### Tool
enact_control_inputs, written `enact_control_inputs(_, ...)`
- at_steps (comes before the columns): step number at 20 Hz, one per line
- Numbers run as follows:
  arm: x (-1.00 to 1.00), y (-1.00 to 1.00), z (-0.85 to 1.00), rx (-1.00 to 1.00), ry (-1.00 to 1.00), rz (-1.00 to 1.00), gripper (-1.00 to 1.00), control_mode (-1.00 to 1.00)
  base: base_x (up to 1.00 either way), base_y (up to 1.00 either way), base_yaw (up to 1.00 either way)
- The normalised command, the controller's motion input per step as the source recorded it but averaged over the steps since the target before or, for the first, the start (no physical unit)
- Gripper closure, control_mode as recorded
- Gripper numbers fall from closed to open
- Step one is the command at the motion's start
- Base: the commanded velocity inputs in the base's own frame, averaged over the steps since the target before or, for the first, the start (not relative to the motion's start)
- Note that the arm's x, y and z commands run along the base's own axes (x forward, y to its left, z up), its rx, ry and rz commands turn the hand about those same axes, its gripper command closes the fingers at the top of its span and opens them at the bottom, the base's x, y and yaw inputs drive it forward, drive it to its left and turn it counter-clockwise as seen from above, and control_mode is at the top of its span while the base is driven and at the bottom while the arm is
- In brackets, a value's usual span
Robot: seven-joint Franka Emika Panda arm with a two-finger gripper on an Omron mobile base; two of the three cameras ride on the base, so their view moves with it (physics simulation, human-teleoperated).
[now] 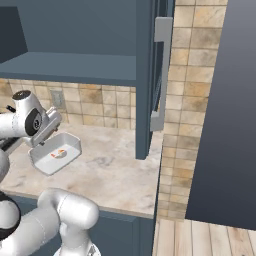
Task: Retrieve the tupperware from the cabinet, then place the raw meat into the tupperware to avoid contamination.
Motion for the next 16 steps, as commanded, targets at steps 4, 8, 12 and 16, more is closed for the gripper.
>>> enact_control_inputs(4, -0.78, -0.44, 0.28, 0.12, 0.0, -0.05, -1.0, -1.0, 0.0, 0.0, 0.0)
enact_control_inputs(8, -0.77, -0.46, 0.18, 0.1, -0.01, -0.09, -1.0, -1.0, 0.0, 0.0, 0.0)
enact_control_inputs(12, -0.63, -0.51, 0.09, 0.09, 0.0, -0.12, -1.0, -1.0, 0.0, 0.0, 0.0)
enact_control_inputs(16, -0.65, -0.54, 0.12, 0.09, 0.0, -0.12, -1.0, -1.0, 0.0, 0.0, 0.0)
